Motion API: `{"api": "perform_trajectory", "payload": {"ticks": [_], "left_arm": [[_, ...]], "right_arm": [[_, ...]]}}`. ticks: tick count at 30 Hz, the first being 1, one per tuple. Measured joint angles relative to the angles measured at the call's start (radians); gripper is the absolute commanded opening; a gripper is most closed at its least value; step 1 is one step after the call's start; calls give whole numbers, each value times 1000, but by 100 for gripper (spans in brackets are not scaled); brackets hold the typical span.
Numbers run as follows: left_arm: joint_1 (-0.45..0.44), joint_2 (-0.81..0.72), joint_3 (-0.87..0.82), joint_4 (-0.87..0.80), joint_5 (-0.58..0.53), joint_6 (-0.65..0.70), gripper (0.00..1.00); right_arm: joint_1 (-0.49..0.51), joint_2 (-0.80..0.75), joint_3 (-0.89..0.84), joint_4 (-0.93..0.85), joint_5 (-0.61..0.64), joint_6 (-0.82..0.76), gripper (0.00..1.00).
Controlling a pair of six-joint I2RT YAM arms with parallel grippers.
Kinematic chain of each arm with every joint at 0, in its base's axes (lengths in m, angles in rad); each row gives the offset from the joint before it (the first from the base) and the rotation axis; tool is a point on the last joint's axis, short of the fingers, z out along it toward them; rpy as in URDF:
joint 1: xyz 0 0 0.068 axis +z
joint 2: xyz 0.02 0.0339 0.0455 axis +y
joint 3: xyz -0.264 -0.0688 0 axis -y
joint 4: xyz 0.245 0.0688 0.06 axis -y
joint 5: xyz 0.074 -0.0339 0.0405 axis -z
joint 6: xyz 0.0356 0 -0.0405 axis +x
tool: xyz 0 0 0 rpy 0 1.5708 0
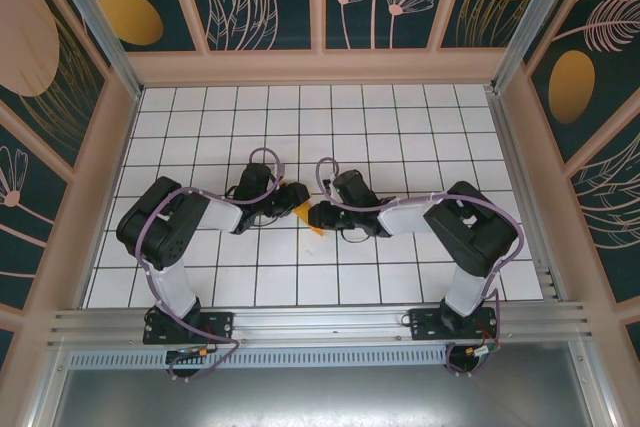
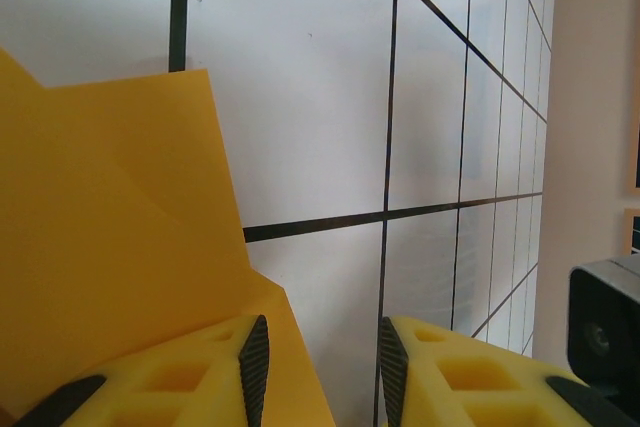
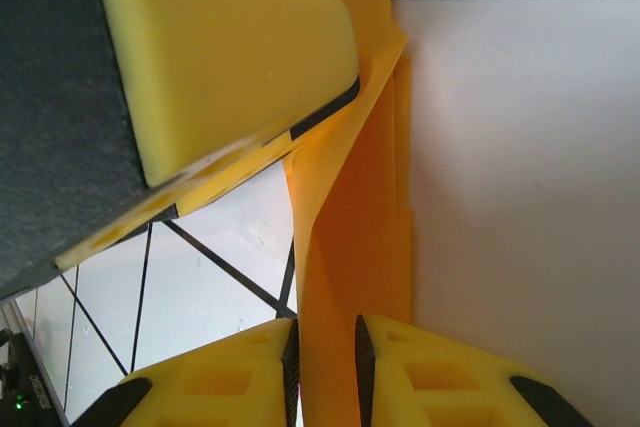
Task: Fold a paper plane with a square sheet of paper (pick it up from the middle)
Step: Fold the wing for the fifth time at the center of the table.
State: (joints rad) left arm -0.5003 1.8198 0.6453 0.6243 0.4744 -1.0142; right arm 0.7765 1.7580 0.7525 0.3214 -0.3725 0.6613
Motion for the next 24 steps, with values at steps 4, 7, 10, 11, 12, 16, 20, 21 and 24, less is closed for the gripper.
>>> {"api": "perform_trajectory", "payload": {"ticks": [4, 7, 10, 11, 12, 16, 20, 21, 24], "left_arm": [[0, 0, 0, 0, 0, 0, 37], [0, 1, 0, 0, 0, 0, 37], [0, 1, 0, -1, -1, 0, 36], [0, 1, 0, -2, -1, 0, 36], [0, 1, 0, -4, -2, 0, 36], [0, 1, 1, -7, -3, -1, 36], [-1, 1, 2, -10, -3, -1, 35], [-1, 1, 2, -11, -3, -1, 36], [-1, 1, 4, -14, -3, -1, 35]], "right_arm": [[-5, 0, 0, -6, -14, 8, 17], [-5, 0, 0, -3, -38, 12, 13], [-5, -1, -10, 4, -52, 7, 7], [-5, 0, -13, 6, -56, 3, 6], [-5, 0, -13, 7, -57, -1, 6], [6, 19, -12, 8, -62, -25, 8], [24, 48, -3, 11, -53, -35, 8], [24, 48, -2, 10, -52, -34, 8], [24, 48, -2, 10, -50, -34, 9]]}}
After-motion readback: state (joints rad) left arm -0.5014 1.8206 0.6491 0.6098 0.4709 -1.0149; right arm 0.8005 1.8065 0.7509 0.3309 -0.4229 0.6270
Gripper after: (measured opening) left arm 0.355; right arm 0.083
